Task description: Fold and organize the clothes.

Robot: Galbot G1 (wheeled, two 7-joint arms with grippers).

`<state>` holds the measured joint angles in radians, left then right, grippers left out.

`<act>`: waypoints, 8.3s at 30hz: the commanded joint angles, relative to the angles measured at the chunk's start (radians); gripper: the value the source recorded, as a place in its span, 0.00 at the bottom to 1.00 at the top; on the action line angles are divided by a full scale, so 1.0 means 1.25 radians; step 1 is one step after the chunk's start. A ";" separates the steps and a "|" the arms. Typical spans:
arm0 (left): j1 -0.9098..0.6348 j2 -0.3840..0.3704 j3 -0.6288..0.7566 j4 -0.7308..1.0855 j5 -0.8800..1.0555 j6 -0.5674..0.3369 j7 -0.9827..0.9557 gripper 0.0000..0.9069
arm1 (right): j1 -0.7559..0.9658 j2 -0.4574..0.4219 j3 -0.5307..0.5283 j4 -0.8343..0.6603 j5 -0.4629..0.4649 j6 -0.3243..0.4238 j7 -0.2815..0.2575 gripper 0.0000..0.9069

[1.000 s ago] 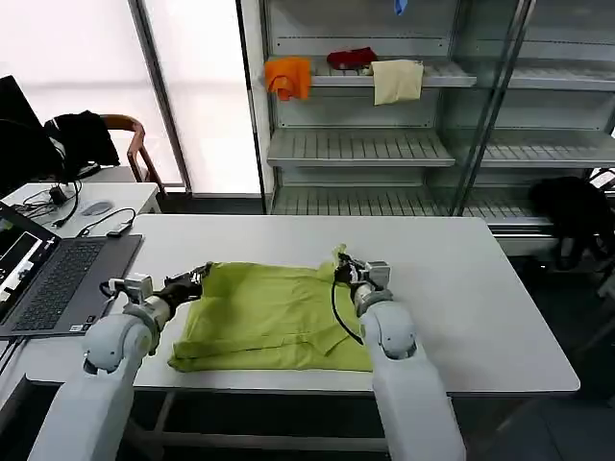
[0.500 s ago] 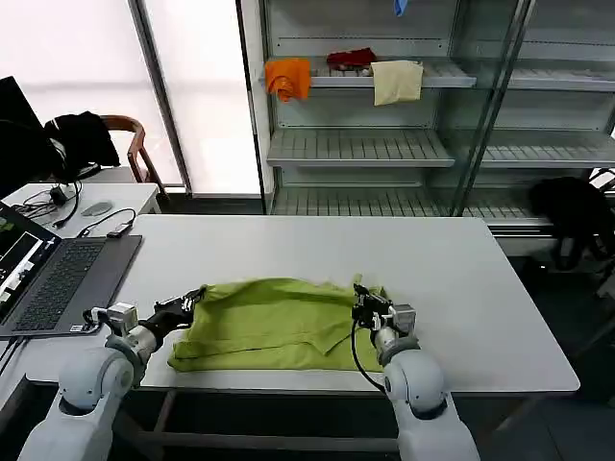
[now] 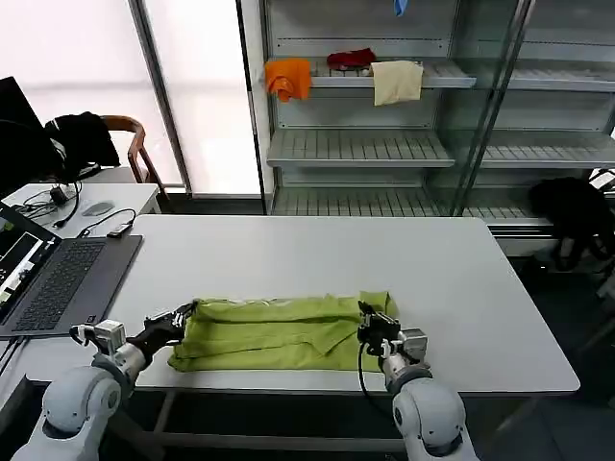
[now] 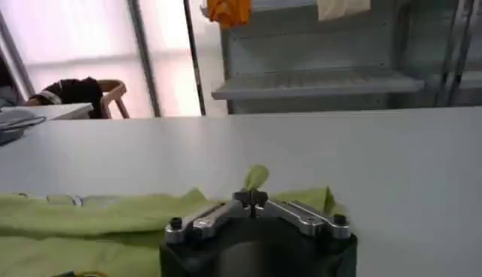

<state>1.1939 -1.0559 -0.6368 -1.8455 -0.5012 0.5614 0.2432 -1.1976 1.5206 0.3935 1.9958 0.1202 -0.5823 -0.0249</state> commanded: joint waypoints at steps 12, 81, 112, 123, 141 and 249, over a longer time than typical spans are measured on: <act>0.053 -0.020 0.001 -0.029 0.045 0.011 -0.009 1.00 | -0.063 0.004 0.004 0.018 -0.109 0.003 -0.016 1.00; 0.120 -0.220 0.053 -0.018 0.117 -0.207 -0.190 0.29 | 0.001 -0.027 0.123 0.032 -0.011 0.041 -0.017 1.00; 0.117 -0.191 0.029 -0.018 0.171 -0.238 -0.179 0.00 | -0.003 -0.028 0.123 0.039 -0.009 0.042 -0.007 1.00; 0.068 -0.029 -0.081 0.017 0.308 -0.241 -0.108 0.00 | -0.003 -0.037 0.134 0.039 0.005 0.043 -0.008 1.00; 0.017 0.125 -0.203 -0.055 0.474 -0.197 -0.026 0.00 | -0.005 -0.049 0.149 0.032 0.024 0.050 -0.007 1.00; 0.022 -0.103 0.008 0.076 -0.012 -0.100 -0.099 0.21 | 0.004 -0.034 0.136 -0.032 0.001 0.061 0.001 1.00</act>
<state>1.2195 -1.1850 -0.6156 -1.7763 -0.4383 0.4251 0.1107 -1.1932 1.4783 0.5619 1.9589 0.1217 -0.5065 -0.0234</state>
